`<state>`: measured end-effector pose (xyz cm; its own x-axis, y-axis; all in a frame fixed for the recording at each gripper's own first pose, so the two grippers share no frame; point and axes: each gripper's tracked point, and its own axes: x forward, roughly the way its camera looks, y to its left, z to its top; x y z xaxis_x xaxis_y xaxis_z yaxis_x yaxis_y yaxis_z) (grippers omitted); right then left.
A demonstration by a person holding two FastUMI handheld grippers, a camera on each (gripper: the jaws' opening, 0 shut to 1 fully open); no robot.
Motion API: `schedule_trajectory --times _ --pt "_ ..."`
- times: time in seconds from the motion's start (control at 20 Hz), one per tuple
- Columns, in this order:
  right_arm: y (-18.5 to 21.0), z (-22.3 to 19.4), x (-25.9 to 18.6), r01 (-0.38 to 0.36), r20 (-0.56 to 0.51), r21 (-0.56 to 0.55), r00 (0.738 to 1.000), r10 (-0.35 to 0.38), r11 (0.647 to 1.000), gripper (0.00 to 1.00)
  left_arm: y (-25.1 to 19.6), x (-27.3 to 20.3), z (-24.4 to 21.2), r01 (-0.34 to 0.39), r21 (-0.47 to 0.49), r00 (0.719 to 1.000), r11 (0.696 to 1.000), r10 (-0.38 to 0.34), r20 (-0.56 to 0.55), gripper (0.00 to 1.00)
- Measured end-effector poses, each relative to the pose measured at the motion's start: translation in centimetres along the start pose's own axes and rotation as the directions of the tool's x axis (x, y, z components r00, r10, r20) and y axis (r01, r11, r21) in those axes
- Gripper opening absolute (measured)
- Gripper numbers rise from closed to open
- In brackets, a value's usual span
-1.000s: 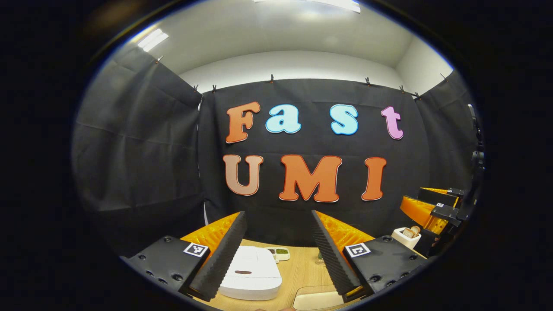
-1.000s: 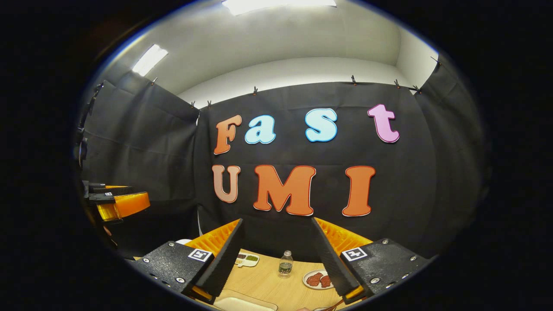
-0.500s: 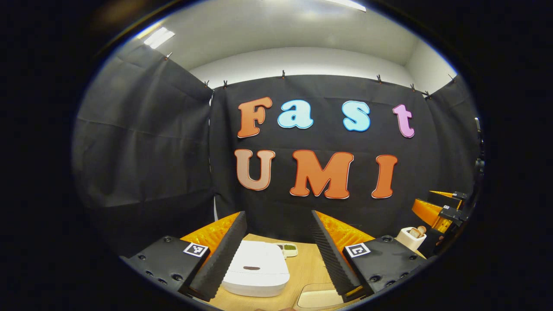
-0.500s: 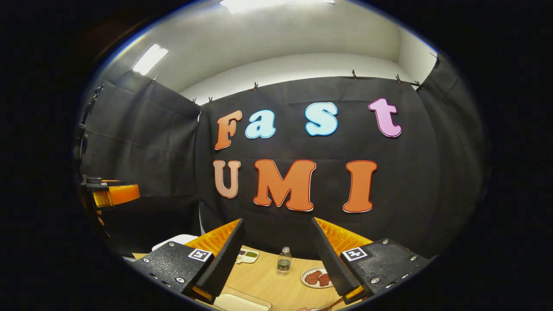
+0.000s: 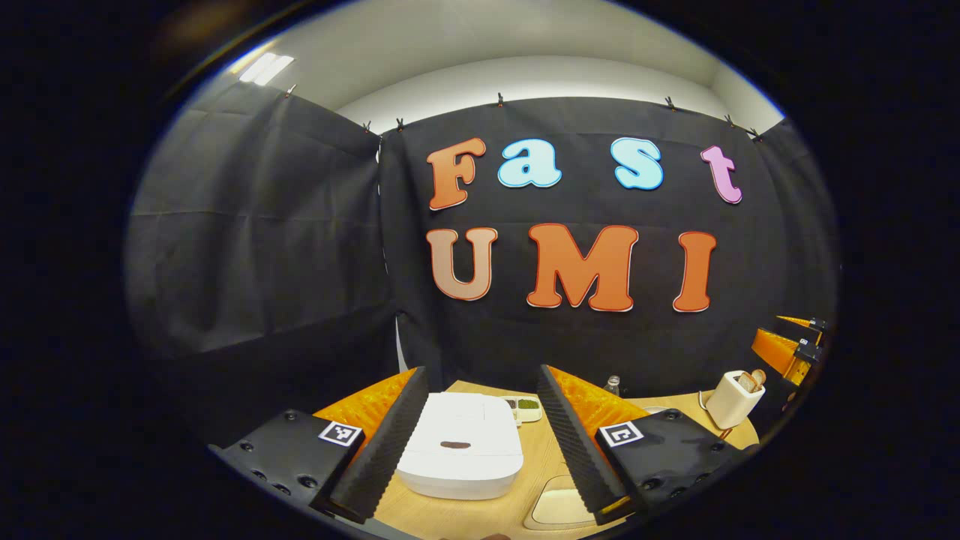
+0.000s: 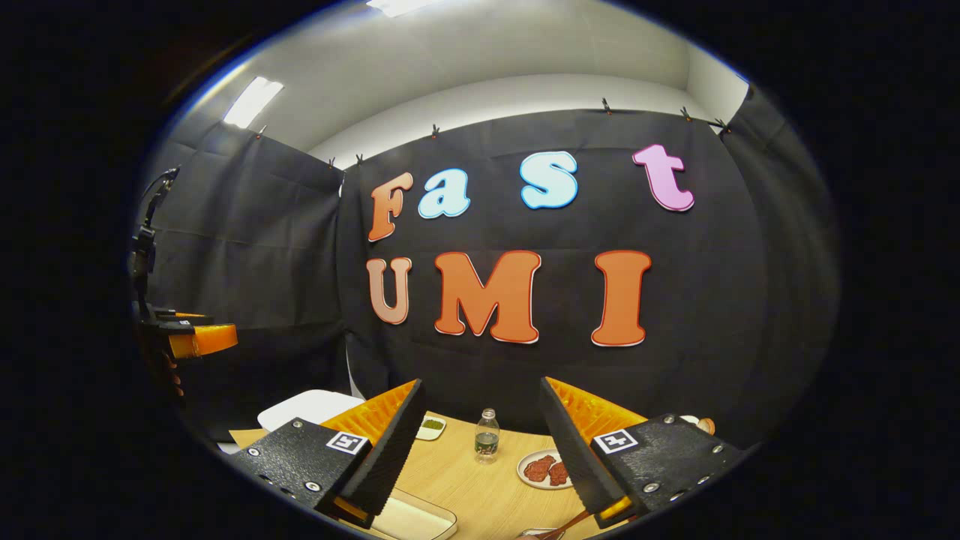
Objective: Close the left gripper, press the button to open the rice cooker; take a wooden spoon from the chopstick holder with the right hand, scoop a spoonful of rice and pour it into the rice cooker, then put the wooden spoon back into the chopstick holder.
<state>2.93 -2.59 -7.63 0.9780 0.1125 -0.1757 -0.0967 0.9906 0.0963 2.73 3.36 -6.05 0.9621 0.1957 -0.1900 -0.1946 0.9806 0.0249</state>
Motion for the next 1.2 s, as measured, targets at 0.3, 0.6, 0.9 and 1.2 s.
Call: schedule_trajectory --times 0.3,0.6,0.9,1.2 --pt "-1.0 1.1 0.4 0.13 0.039 0.038 0.991 -0.131 0.991 0.94 3.3 4.2 -2.6 0.018 -0.035 0.992 0.999 -0.022 -0.122 0.53" --pt "-1.2 0.8 -0.8 0.248 0.039 -0.012 0.968 -0.247 0.969 0.94 6.9 10.0 -9.1 0.019 -0.141 0.922 0.99 -0.071 -0.381 0.05" --pt "-2.1 -0.8 -2.3 0.343 -0.005 -0.051 0.939 -0.344 0.938 0.94 5.8 14.0 -14.2 0.05 -0.293 0.8 0.955 -0.214 -0.561 0.05" --pt "-3.8 -2.2 -4.6 0.429 -0.045 -0.07 0.901 -0.432 0.901 0.94 3.4 15.9 -18.9 0.043 -0.401 0.666 0.915 -0.326 -0.671 0.0"
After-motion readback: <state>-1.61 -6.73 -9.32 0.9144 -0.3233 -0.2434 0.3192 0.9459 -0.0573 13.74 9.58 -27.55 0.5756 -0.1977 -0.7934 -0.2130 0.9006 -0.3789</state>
